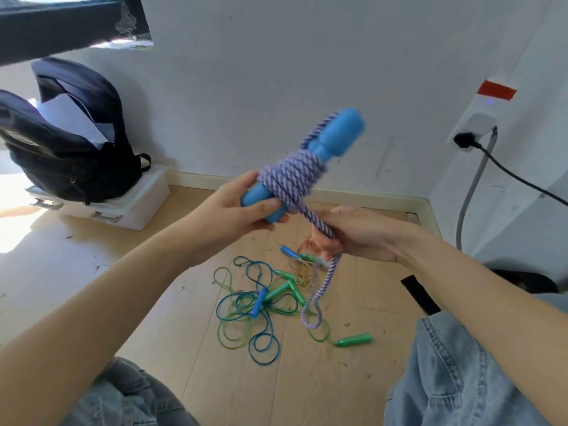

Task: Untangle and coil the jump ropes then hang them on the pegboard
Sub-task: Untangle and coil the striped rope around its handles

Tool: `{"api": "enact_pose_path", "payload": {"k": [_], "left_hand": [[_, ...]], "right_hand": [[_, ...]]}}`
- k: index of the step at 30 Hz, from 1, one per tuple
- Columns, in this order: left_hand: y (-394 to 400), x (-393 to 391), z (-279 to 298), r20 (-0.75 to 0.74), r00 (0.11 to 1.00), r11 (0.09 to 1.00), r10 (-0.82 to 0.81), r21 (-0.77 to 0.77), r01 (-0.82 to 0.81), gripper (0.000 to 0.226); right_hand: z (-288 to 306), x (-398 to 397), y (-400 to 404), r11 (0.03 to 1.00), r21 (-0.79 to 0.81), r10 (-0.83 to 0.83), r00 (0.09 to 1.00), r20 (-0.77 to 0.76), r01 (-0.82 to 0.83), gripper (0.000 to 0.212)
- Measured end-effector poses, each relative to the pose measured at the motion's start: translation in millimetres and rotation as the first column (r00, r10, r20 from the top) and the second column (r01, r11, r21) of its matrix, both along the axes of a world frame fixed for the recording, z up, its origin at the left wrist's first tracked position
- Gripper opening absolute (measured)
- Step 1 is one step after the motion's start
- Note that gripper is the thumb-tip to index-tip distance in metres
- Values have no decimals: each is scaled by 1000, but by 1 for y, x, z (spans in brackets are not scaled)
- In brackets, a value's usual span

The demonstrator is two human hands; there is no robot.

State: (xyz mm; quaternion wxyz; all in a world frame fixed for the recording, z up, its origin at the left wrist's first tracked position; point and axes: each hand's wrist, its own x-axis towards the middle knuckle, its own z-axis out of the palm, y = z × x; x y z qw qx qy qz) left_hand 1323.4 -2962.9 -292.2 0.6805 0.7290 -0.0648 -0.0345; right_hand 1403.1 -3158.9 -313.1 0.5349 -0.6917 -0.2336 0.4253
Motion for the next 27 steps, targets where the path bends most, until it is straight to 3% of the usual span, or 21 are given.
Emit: {"api": "enact_pose_path", "payload": {"k": [2,5,7,11,15,18,20,22,23,27], "left_hand": [[6,5,-3,-43,995,995,95,17,-94,29],[10,11,-13,-37,981,964,191,198,-180,38],[14,16,-20,0,963,903,270,346,-254,42],[32,19,-30,162,921,561,354,751,-348,47],[19,10,-39,37,974,337,225,935,-114,50],[0,5,-44,-136,991,256,20,958,126,47],[-8,2,-43,-251,956,215,-154,936,280,48],[-11,0,-35,-316,900,231,-300,891,390,51],[-11,-2,-29,-337,868,281,-364,849,447,52],[-6,-11,-6,-254,791,620,-556,507,599,54]], "right_hand": [[-1,-1,2,999,21,-38,998,-49,40,50],[-2,-3,1,993,-105,50,998,45,-45,43],[-1,-5,-1,986,-137,105,994,28,-100,39],[3,-7,-3,986,-105,127,992,-16,-128,42],[6,-2,-2,997,-71,-1,997,79,7,48],[5,-1,-1,990,-131,-35,981,193,61,47],[3,1,-1,977,-183,-63,966,251,111,47],[3,2,-2,970,-211,-61,958,281,123,47],[4,2,-2,970,-218,-43,958,284,108,48],[12,7,-6,966,-256,35,959,282,40,43]]}}
